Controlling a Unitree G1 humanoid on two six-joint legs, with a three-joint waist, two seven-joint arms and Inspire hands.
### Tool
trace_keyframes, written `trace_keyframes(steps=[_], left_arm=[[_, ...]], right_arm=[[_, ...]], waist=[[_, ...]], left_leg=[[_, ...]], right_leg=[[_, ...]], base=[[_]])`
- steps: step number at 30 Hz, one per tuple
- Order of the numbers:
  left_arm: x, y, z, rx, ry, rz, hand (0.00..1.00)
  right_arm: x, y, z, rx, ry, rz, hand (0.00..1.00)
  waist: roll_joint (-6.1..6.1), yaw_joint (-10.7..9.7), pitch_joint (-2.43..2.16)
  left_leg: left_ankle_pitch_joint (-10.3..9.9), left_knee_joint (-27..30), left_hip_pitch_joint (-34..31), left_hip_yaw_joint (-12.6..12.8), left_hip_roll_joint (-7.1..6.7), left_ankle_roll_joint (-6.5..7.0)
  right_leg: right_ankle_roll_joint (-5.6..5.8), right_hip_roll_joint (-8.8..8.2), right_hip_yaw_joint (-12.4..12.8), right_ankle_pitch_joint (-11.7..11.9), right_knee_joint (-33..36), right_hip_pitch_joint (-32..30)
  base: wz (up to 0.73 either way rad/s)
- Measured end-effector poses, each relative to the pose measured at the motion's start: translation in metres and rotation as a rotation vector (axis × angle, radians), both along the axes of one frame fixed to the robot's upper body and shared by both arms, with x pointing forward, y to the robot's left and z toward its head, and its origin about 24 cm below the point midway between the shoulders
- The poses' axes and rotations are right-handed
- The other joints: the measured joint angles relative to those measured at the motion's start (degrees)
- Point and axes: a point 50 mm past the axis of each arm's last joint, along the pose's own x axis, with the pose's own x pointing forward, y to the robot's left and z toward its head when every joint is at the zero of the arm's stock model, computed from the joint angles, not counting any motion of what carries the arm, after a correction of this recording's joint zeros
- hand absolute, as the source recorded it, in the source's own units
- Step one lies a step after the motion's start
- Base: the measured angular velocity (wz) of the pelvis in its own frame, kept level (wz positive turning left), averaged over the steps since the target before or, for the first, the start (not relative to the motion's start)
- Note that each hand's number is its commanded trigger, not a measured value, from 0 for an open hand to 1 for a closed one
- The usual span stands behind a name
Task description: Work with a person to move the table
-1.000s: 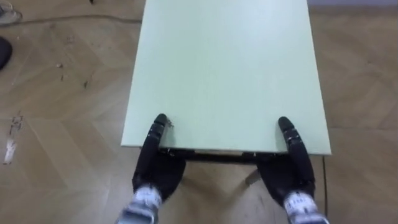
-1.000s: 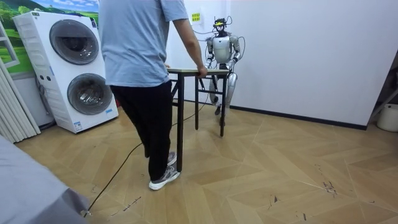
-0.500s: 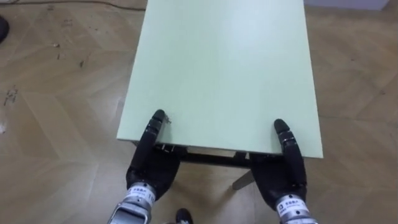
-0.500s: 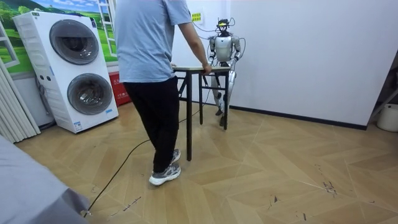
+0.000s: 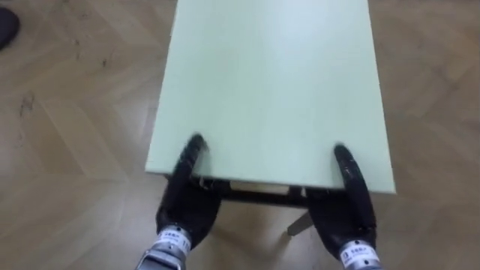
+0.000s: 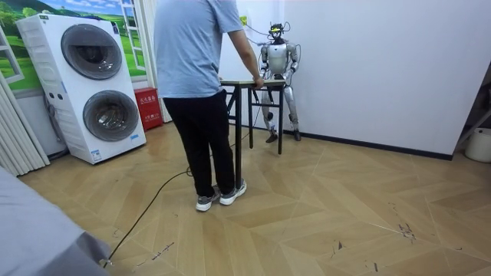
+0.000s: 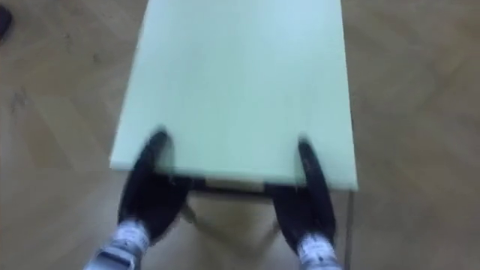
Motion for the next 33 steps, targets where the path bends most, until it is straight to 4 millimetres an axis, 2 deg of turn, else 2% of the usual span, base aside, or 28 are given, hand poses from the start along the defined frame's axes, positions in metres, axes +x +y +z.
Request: trace_keyframes(steps=[1,2,3,4,5,6,7,8,9,10,11,12,13,15,16,17,18,19,20,21,22,23,24,25,26,27,29,33], left_arm=[[0.001,0.005,0.005,-0.002,-0.028,0.009,1.0],[0.003,-0.001,0.002,-0.025,-0.019,0.012,1.0],[0.003,-0.002,0.002,-0.033,-0.021,0.017,1.0],[0.003,-0.003,0.002,-0.035,-0.021,0.015,1.0],[0.005,-0.007,0.001,-0.044,-0.019,0.013,1.0],[0.007,-0.011,0.0,-0.049,-0.016,0.009,1.0],[0.008,-0.013,-0.001,-0.048,-0.016,0.002,1.0],[0.01,-0.014,-0.002,-0.046,-0.015,-0.003,1.0],[0.012,-0.014,-0.001,-0.039,-0.023,-0.007,1.0],[0.013,-0.014,0.0,-0.033,-0.028,-0.007,1.0],[0.015,-0.013,0.0,-0.024,-0.032,-0.005,1.0],[0.015,-0.011,-0.001,-0.013,-0.029,-0.006,1.0],[0.013,-0.011,-0.004,-0.002,-0.017,-0.006,1.0],[0.007,-0.015,-0.01,-0.001,0.009,-0.018,1.0],[0.006,-0.016,-0.011,0.0,0.013,-0.022,1.0],[0.006,-0.016,-0.012,0.002,0.02,-0.023,1.0],[0.006,-0.015,-0.013,0.01,0.022,-0.021,1.0],[0.006,-0.015,-0.014,0.014,0.026,-0.023,1.0],[0.006,-0.018,-0.016,0.021,0.032,-0.034,1.0],[0.006,-0.02,-0.017,0.034,0.031,-0.042,1.0],[0.006,-0.02,-0.017,0.039,0.031,-0.043,1.0],[0.006,-0.019,-0.017,0.041,0.031,-0.041,1.0],[0.006,-0.019,-0.017,0.04,0.031,-0.037,1.0],[0.006,-0.018,-0.017,0.041,0.03,-0.036,1.0],[0.007,-0.018,-0.016,0.044,0.027,-0.033,1.0],[0.007,-0.017,-0.016,0.046,0.025,-0.031,1.0],[0.006,-0.015,-0.016,0.049,0.025,-0.024,1.0],[0.003,-0.015,-0.016,0.048,0.027,-0.021,1.0]], right_arm=[[0.003,0.003,0.007,-0.004,-0.033,0.015,1.0],[0.008,-0.002,0.009,-0.032,-0.044,0.014,1.0],[0.014,-0.005,0.01,-0.053,-0.053,0.028,1.0],[0.018,-0.005,0.011,-0.058,-0.062,0.031,1.0],[0.019,-0.008,0.012,-0.064,-0.065,0.024,1.0],[0.017,-0.009,0.011,-0.065,-0.06,0.017,1.0],[0.017,-0.01,0.01,-0.065,-0.058,0.009,1.0],[0.016,-0.012,0.008,-0.066,-0.054,-0.001,1.0],[0.016,-0.013,0.007,-0.059,-0.059,-0.015,1.0],[0.016,-0.013,0.007,-0.055,-0.06,-0.019,1.0],[0.015,-0.011,0.006,-0.043,-0.054,-0.022,1.0],[0.014,-0.01,0.004,-0.036,-0.045,-0.023,1.0],[0.01,-0.01,0.001,-0.033,-0.027,-0.019,1.0],[0.001,-0.013,-0.005,-0.027,0.008,-0.029,1.0],[0.0,-0.014,-0.006,-0.026,0.014,-0.033,1.0],[-0.002,-0.015,-0.008,-0.024,0.023,-0.032,1.0],[-0.002,-0.014,-0.008,-0.021,0.028,-0.028,1.0],[-0.003,-0.013,-0.009,-0.018,0.033,-0.031,1.0],[-0.008,-0.014,-0.013,-0.015,0.052,-0.044,1.0],[-0.012,-0.015,-0.015,-0.009,0.059,-0.062,1.0],[-0.013,-0.015,-0.015,-0.006,0.062,-0.062,1.0],[-0.013,-0.014,-0.015,-0.003,0.062,-0.059,1.0],[-0.013,-0.014,-0.015,-0.001,0.061,-0.057,1.0],[-0.012,-0.013,-0.015,0.0,0.06,-0.055,1.0],[-0.012,-0.012,-0.015,0.001,0.059,-0.056,1.0],[-0.012,-0.011,-0.015,0.003,0.059,-0.056,1.0],[-0.012,-0.01,-0.014,0.005,0.058,-0.05,1.0],[-0.012,-0.009,-0.014,0.001,0.056,-0.047,1.0]], waist=[[-0.55,0.4,0.44],[1.3,1.4,0.36],[1.67,1.8,0.52],[1.71,1.3,0.51],[1.65,0.3,0.48],[1.34,-0.3,0.45],[1.14,-0.4,0.49],[0.72,-0.5,0.54],[0.55,-0.5,0.47],[0.43,-0.3,0.44],[-0.09,-0.1,0.37],[-0.96,-0.2,0.31],[-1.44,-0.6,0.12],[-1.56,-1.6,0.07],[-1.56,-1.7,0.08],[-1.57,-1.8,0.07],[-1.57,-2.1,0.08],[-1.57,-2.5,0.08],[-1.48,-3.1,0.12],[-1.51,-3.2,0.1],[-1.49,-3.1,0.1],[-1.45,-2.3,0.1],[-1.4,-1.2,0.08],[-1.41,-0.6,0.08],[-1.37,0.6,0.06],[-1.33,1.9,0.04],[-1.28,3.1,0.0],[-1.48,2.8,-0.08]], left_leg=[[-4.2,3.1,-1.6,0.7,-0.65,-0.76],[-7.9,4.5,-2.2,-0.5,-0.63,-0.66],[-10.4,3.8,-2.7,-3.3,-3.76,0.01],[-10.8,2.8,-3.0,-4.6,-5.43,0.09],[-11.4,0.1,-2.9,-5.5,-8.24,0.86],[-11.9,-3.3,-2.0,-5.8,-10.37,1.68],[-12.0,-5.5,-1.2,-5.7,-11.36,1.89],[-12.3,-9.9,0.7,-5.0,-12.12,2.58],[-13.4,-14.1,2.1,-4.4,-12.44,2.88],[-14.0,-15.6,2.6,-4.3,-12.73,3.42],[-15.1,-17.8,3.2,-4.3,-13.43,5.08],[-14.8,-17.5,3.1,-4.2,-14.24,5.5],[-14.6,-16.6,2.7,-4.3,-15.12,5.91],[-14.3,-14.6,2.3,-4.1,-16.47,7.31],[-14.0,-14.3,2.1,-4.1,-16.87,8.1],[-13.5,-13.7,1.6,-3.6,-17.46,9.22],[-12.8,-13.6,1.1,-2.1,-17.83,10.43],[-12.5,-13.6,1.0,-0.4,-17.87,10.98],[-12.1,-13.6,1.3,3.4,-17.58,11.55],[-11.9,-13.9,1.9,5.6,-17.51,11.74],[-11.8,-14.0,2.1,6.6,-17.46,11.76],[-11.8,-13.8,2.2,8.2,-17.43,11.76],[-11.8,-13.6,2.2,9.0,-17.45,11.73],[-11.9,-13.5,2.2,9.2,-17.49,11.68],[-11.7,-13.3,2.2,9.3,-17.53,11.35],[-11.6,-13.3,2.2,9.3,-17.29,11.17],[-11.5,-13.5,2.2,8.4,-16.94,10.86],[-11.4,-14.0,2.3,6.8,-16.55,10.63]], right_leg=[[0.25,-1.49,-3.0,9.1,-3.6,-1.4],[-0.33,-0.96,-6.7,7.3,-2.3,-2.2],[-0.63,-1.46,-10.0,7.5,-1.3,-3.4],[-0.66,-1.96,-10.7,7.5,-1.1,-3.6],[-0.66,-3.39,-12.9,7.5,-0.8,-3.7],[-0.66,-4.88,-14.3,7.5,-0.5,-3.6],[-0.66,-5.36,-14.4,7.5,-0.4,-3.6],[-0.66,-5.93,-14.3,7.5,-0.5,-3.8],[-0.66,-6.13,-14.2,7.5,-0.4,-4.5],[-0.65,-6.22,-14.2,7.5,-0.1,-4.9],[-0.28,-6.74,-14.1,7.8,0.8,-5.9],[-0.04,-7.56,-13.8,8.2,1.3,-6.2],[0.53,-8.56,-13.6,9.6,1.4,-5.9],[2.9,-10.29,-12.0,12.6,0.8,-4.5],[3.7,-10.56,-11.1,13.6,0.2,-4.2],[6.0,-10.68,-8.3,16.0,-1.0,-4.0],[7.54,-10.81,-6.2,18.0,-2.4,-3.6],[8.28,-11.26,-5.5,17.5,-1.7,-3.4],[9.43,-13.07,-5.1,11.7,5.3,-3.3],[9.87,-14.6,-5.1,5.5,13.5,-2.5],[10.12,-14.95,-5.1,3.1,15.5,-1.5],[10.64,-15.38,-4.8,-0.9,16.6,1.4],[10.99,-15.09,-4.1,-3.4,14.7,4.5],[11.28,-14.83,-3.8,-3.9,12.8,5.6],[11.2,-13.62,-3.8,-4.0,10.0,6.5],[10.67,-12.72,-3.6,-3.7,7.6,7.2],[9.68,-11.49,-3.8,-2.8,5.0,8.0],[9.81,-10.73,-4.0,-2.3,3.1,9.1]], base=[[-0.26],[-0.54],[-0.48],[-0.1],[0.52],[0.6],[0.44],[0.21],[0.12],[0.0],[0.0],[0.06],[0.18],[0.3],[0.22],[0.1],[0.14],[0.44],[0.61],[0.53],[0.14],[-0.23],[-0.31],[-0.34],[-0.41],[-0.48],[-0.39],[0.01]])
